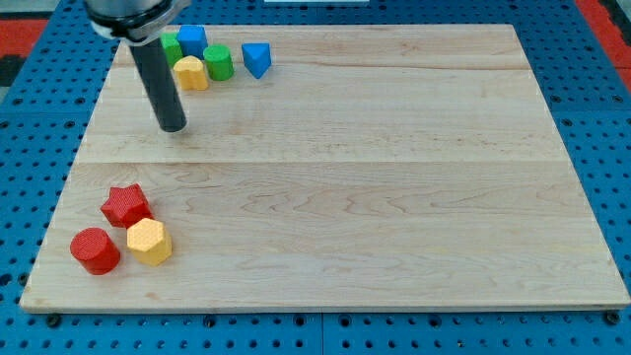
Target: Push the red star to the yellow hexagon
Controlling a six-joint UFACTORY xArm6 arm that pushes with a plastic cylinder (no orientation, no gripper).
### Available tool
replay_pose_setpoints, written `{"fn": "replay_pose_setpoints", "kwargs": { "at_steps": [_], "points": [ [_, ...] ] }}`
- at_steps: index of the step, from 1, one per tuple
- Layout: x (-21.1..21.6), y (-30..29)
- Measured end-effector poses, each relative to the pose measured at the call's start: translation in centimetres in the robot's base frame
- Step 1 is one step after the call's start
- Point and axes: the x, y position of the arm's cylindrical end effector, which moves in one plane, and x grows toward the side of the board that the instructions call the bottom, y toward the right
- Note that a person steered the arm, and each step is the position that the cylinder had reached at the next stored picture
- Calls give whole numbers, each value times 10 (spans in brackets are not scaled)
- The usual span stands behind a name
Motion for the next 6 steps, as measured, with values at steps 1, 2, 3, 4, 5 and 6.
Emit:
{"fn": "replay_pose_setpoints", "kwargs": {
  "at_steps": [1, 2, 3, 4, 5, 6],
  "points": [
    [36, -51],
    [84, -56],
    [97, -44],
    [95, -34],
    [99, 7],
    [109, 7]
  ]
}}
